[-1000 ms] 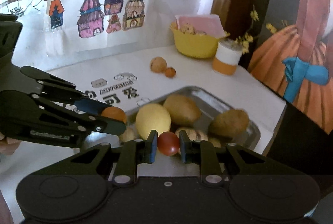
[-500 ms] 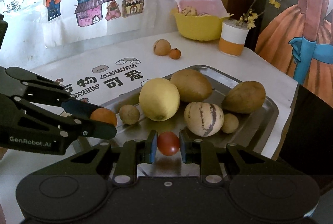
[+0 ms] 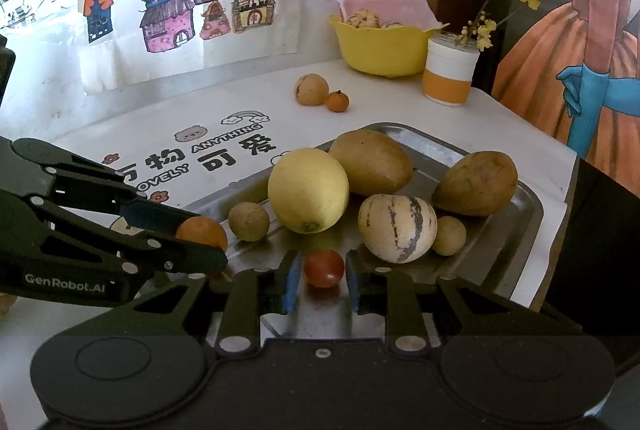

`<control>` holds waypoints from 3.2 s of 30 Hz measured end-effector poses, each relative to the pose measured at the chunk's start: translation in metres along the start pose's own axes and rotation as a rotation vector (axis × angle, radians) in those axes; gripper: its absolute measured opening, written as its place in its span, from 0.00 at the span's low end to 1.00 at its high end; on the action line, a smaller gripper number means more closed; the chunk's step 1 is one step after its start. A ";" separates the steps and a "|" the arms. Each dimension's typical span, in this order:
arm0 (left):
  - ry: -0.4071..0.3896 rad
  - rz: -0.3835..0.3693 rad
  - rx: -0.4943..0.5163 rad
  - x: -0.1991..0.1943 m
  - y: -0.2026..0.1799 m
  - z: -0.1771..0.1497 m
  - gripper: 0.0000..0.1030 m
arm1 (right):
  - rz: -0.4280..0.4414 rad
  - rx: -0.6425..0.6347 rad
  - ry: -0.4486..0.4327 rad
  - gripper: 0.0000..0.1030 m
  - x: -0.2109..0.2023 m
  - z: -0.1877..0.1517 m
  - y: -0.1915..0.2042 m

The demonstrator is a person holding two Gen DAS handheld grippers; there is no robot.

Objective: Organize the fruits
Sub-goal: 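Carry the tomato and orange onto the metal tray and lower them, then open both tools on the tray and lift them away, then grasp the speckled round potato with the left tool while the right tool grasps a small tangerine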

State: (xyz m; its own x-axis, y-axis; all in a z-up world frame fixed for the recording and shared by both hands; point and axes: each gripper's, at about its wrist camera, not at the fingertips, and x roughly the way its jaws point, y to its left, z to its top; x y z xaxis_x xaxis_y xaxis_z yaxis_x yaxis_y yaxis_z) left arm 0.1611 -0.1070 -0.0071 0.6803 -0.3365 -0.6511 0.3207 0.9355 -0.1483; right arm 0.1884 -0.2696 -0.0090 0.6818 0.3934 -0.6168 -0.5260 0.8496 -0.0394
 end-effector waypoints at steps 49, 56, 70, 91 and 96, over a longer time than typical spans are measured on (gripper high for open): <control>0.035 0.167 -0.009 -0.132 0.077 -0.029 1.00 | 0.001 -0.036 0.074 0.99 -0.099 0.000 0.125; -0.026 0.245 -0.080 -0.143 0.108 0.014 1.00 | -0.004 -0.120 0.006 0.99 -0.088 0.047 0.127; -0.181 0.255 -0.103 -0.080 0.125 0.116 1.00 | -0.126 -0.239 -0.210 0.99 -0.049 0.159 0.054; -0.131 0.037 -0.058 0.097 0.171 0.153 0.99 | 0.156 -0.372 0.006 0.82 0.154 0.177 -0.033; -0.107 0.032 -0.082 0.111 0.184 0.150 0.95 | 0.174 -0.402 0.060 0.68 0.182 0.179 -0.033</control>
State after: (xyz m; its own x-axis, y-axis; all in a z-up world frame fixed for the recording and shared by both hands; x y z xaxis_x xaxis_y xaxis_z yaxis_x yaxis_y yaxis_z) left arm 0.3949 0.0117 0.0052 0.7570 -0.3116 -0.5743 0.2455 0.9502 -0.1919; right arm 0.4208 -0.1633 0.0204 0.5415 0.4875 -0.6850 -0.7941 0.5641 -0.2262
